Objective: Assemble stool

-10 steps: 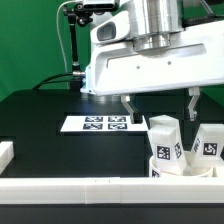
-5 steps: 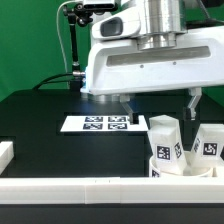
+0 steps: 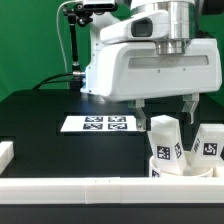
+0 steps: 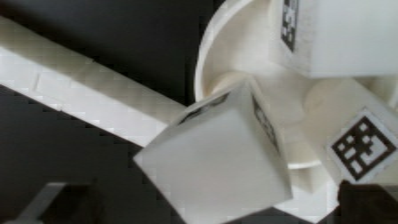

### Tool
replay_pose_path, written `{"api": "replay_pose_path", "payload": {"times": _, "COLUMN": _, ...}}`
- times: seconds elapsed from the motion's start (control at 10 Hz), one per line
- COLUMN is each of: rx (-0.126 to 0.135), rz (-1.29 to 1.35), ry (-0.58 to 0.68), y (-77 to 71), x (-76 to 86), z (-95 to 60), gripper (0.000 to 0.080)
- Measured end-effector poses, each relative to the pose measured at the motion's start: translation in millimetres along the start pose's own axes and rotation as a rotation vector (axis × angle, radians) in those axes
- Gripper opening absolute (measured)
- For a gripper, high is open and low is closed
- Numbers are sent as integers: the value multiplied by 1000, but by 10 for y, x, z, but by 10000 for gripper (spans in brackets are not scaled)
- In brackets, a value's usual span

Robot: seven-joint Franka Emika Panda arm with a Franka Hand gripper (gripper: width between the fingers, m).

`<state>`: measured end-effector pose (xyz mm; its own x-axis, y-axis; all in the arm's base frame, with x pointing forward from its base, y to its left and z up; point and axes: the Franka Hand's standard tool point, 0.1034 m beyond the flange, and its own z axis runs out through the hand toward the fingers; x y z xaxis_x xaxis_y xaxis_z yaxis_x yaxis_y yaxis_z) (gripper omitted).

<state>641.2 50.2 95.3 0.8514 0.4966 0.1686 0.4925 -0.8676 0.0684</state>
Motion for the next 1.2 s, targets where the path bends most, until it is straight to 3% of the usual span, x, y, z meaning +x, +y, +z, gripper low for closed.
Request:
{"api": "replay_pose_path", "payload": {"times": 0.2, "rx": -12, "rz": -123, "ry": -16, "y": -57, "x": 7, "z": 41, "gripper": 649}}
{"api": "replay_pose_path", "payload": {"times": 0.5, "rx": -14, "rz": -86, "ry": -17, "y": -50, "x": 25, "z": 62, "gripper": 649}}
{"api": "replay_pose_path", "payload": {"times": 0.7, "rx": -14, "rz": -84, "ry": -17, "y": -42, "x": 19, "z": 63, "gripper": 374}}
{"api": "replay_pose_path", "payload": {"times": 0.9, "rx": -15, "rz": -83, "ry": -16, "y": -39, "x": 23, "z": 59, "gripper": 331}}
{"api": "replay_pose_path", "payload": {"times": 1.2, "rx": -15, "rz": -32, "ry": -15, "y": -38, "x": 23, "z": 58, "gripper": 332}}
